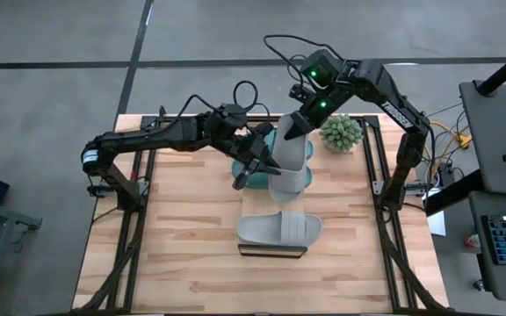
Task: Pick and place slides into the shelf
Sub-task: Put the gray slide on the shelf
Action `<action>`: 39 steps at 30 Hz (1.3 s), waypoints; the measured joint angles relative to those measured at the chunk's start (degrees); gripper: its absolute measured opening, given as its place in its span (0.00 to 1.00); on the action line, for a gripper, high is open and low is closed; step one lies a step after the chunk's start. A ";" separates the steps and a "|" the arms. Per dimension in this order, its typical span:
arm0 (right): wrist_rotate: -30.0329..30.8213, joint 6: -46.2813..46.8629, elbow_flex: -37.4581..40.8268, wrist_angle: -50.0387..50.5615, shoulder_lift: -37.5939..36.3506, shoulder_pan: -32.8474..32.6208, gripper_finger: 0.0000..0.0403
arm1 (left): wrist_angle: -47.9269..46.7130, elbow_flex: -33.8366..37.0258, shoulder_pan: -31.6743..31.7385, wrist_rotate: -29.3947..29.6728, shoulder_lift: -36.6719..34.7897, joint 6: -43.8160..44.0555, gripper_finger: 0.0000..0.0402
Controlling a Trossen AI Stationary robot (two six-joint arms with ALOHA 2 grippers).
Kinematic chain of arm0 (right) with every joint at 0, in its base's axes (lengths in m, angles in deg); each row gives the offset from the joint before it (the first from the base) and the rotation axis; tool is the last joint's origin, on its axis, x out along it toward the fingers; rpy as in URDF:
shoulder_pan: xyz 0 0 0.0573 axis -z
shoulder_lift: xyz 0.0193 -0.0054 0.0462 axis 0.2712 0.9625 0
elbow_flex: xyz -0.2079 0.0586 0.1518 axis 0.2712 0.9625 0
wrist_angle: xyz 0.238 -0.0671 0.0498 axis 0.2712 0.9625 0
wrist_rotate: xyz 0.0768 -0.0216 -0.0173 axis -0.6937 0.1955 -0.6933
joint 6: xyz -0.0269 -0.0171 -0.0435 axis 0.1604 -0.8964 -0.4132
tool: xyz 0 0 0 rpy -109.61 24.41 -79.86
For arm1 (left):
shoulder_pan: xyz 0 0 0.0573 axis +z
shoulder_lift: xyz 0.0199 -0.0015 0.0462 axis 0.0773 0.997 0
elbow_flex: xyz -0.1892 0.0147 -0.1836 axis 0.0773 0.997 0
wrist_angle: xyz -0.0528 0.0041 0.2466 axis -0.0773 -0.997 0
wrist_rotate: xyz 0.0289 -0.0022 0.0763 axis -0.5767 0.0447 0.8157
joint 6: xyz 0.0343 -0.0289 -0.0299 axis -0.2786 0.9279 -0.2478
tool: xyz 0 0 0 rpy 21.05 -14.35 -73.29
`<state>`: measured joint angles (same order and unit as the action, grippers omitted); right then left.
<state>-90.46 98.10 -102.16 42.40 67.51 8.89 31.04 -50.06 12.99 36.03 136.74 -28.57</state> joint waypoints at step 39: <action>6.60 -0.44 -0.19 -12.96 -3.25 4.69 0.61 | 2.47 -1.94 -0.13 2.60 -0.89 4.52 0.00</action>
<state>-83.85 97.66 -102.35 29.44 64.25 13.58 33.51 -52.00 12.86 38.63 135.85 -24.05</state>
